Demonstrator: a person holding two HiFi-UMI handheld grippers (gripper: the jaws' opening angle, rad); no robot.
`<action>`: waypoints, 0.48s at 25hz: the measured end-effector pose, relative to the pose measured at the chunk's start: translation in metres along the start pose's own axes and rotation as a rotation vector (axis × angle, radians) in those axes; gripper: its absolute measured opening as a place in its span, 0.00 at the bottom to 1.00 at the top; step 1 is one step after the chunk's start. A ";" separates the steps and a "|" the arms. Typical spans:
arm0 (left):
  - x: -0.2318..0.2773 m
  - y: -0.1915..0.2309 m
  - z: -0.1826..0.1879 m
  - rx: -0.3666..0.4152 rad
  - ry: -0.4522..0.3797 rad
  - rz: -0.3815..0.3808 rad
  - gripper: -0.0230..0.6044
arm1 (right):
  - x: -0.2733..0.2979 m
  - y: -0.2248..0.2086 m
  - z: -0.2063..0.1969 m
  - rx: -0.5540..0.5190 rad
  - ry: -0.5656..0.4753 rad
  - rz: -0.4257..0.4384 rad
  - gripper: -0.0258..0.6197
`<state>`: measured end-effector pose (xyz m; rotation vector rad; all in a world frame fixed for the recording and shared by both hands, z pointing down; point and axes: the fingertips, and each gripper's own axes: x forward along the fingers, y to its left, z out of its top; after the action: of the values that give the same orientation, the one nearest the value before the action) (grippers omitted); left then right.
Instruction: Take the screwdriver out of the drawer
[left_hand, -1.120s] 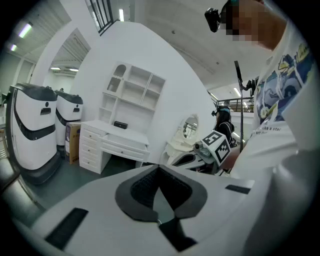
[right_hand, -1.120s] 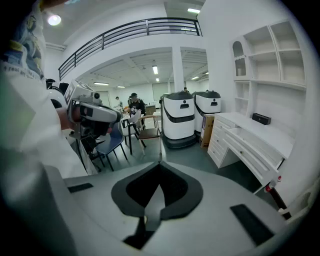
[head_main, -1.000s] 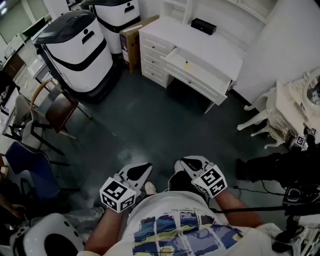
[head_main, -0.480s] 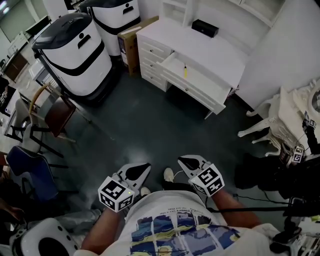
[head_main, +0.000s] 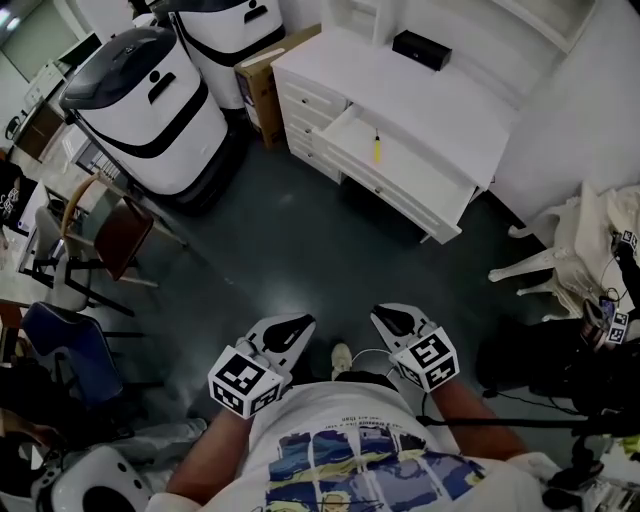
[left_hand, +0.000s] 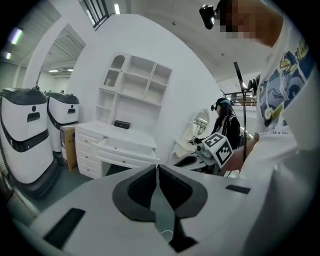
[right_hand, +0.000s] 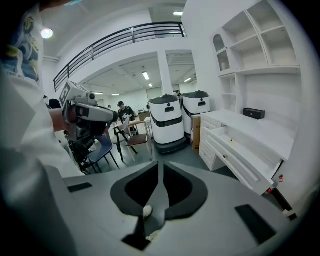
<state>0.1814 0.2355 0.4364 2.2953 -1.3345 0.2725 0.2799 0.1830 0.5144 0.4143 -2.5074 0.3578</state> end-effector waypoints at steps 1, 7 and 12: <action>0.004 0.005 0.000 0.003 0.004 -0.003 0.06 | 0.006 -0.004 0.000 0.004 -0.002 -0.004 0.09; 0.031 0.062 0.025 0.005 0.006 -0.053 0.06 | 0.049 -0.044 0.030 0.031 0.011 -0.058 0.19; 0.042 0.129 0.056 0.016 0.018 -0.145 0.06 | 0.092 -0.076 0.071 0.075 0.035 -0.153 0.19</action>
<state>0.0885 0.1215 0.4420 2.3830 -1.1538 0.2555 0.2003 0.0695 0.5226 0.6206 -2.4155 0.3954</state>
